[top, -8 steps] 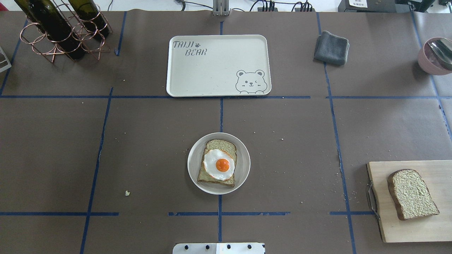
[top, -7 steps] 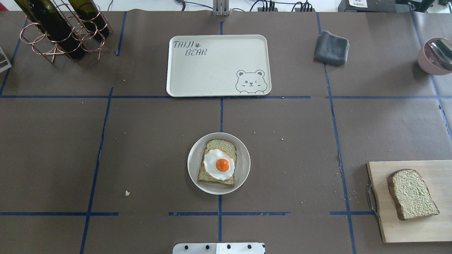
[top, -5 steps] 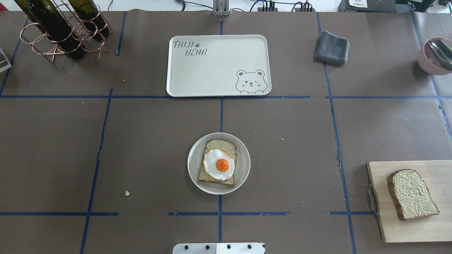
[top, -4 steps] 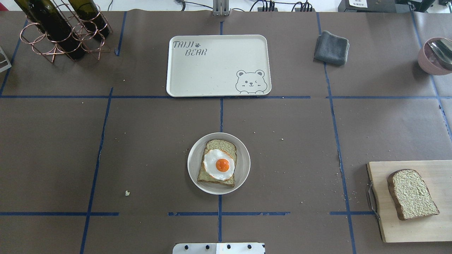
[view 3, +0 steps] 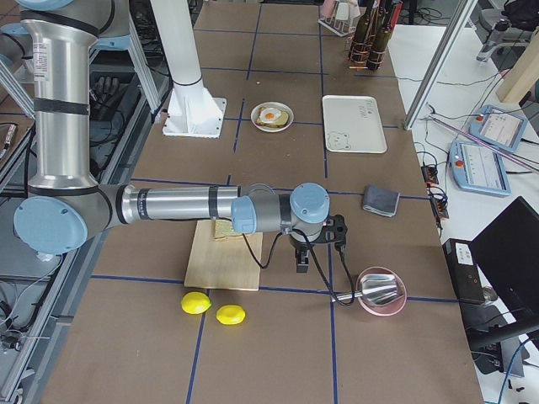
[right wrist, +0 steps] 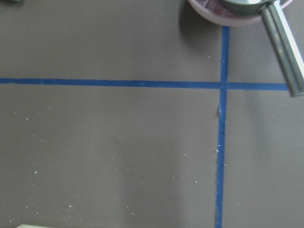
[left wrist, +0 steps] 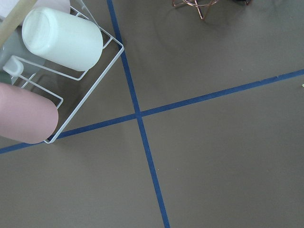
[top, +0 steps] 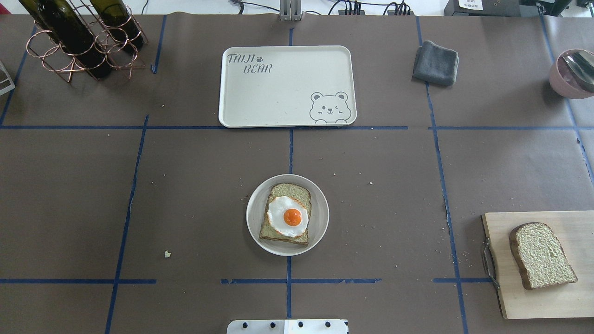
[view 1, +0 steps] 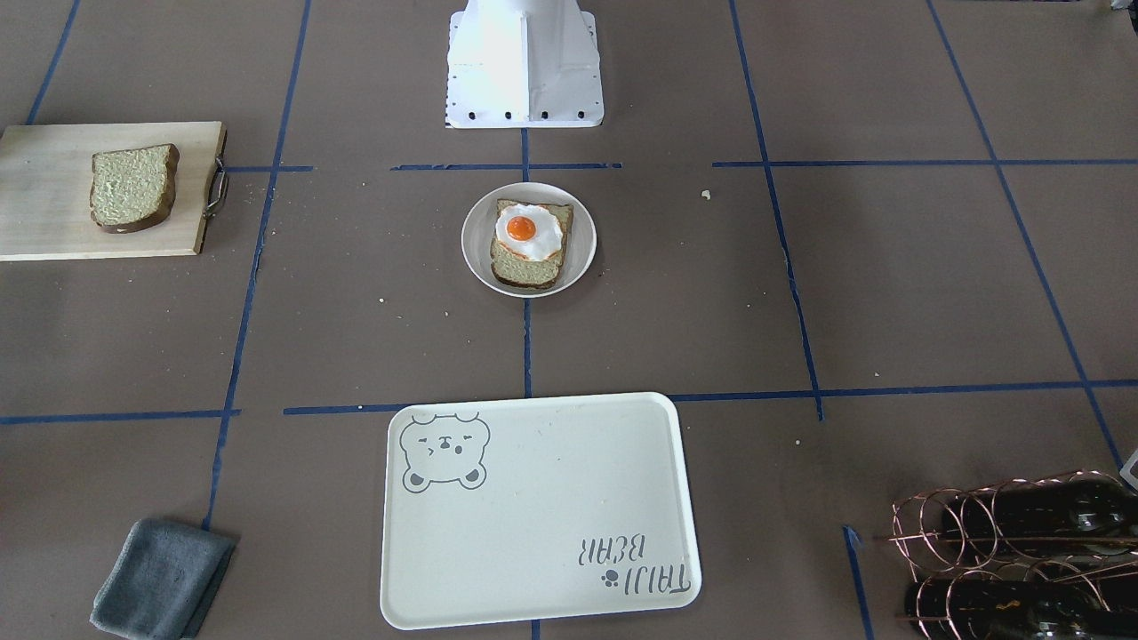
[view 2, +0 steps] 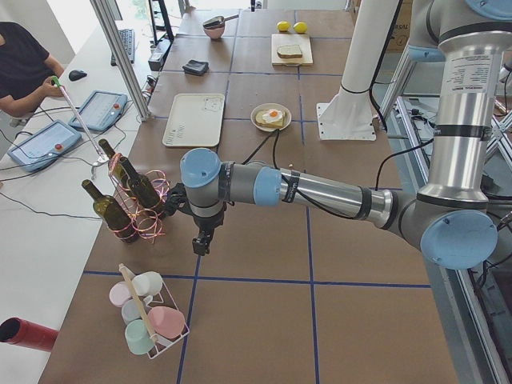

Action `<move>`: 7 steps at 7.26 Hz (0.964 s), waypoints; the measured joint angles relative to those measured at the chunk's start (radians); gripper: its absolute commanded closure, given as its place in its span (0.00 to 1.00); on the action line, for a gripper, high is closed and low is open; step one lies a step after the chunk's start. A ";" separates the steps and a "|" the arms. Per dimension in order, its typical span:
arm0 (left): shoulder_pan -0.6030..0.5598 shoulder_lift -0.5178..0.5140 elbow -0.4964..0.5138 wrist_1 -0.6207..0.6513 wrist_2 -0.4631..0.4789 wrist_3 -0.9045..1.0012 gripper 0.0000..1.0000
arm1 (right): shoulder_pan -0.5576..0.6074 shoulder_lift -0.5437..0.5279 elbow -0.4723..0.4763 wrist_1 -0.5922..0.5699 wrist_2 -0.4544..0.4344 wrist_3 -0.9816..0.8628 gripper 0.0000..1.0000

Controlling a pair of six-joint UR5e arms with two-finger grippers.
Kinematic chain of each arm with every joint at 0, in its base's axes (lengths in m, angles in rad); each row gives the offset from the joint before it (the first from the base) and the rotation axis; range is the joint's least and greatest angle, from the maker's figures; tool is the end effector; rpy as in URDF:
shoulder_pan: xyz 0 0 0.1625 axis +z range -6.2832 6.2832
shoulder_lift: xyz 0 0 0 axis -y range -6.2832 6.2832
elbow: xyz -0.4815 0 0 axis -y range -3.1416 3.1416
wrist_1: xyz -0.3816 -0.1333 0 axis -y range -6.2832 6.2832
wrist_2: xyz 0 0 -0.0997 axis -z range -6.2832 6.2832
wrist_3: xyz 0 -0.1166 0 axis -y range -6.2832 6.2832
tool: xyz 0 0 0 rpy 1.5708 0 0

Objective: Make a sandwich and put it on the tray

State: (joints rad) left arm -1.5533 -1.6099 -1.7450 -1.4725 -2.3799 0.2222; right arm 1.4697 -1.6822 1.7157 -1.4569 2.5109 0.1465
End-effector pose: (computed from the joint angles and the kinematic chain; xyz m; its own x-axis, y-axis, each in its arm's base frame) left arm -0.0402 -0.5008 0.6313 0.6678 0.3117 -0.6759 -0.1687 0.9479 0.2704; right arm -0.0051 -0.4383 0.6816 0.5831 -0.0320 0.8117 0.0149 0.9995 0.0287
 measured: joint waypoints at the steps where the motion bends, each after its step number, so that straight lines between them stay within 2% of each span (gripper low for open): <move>1: 0.016 0.001 0.000 -0.011 -0.032 0.000 0.00 | -0.059 -0.073 0.028 0.116 0.022 0.095 0.00; 3: 0.027 0.005 -0.006 -0.019 -0.077 -0.003 0.00 | -0.226 -0.207 0.051 0.451 -0.050 0.351 0.04; 5: 0.029 0.006 -0.010 -0.021 -0.086 -0.007 0.00 | -0.390 -0.296 0.053 0.713 -0.136 0.576 0.08; 7: 0.029 0.007 -0.012 -0.021 -0.087 -0.009 0.00 | -0.493 -0.332 0.053 0.809 -0.173 0.676 0.17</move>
State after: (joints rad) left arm -1.5247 -1.6031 -1.7570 -1.4930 -2.4665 0.2136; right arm 0.9765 -2.0140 1.7686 -0.6481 2.3375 0.8221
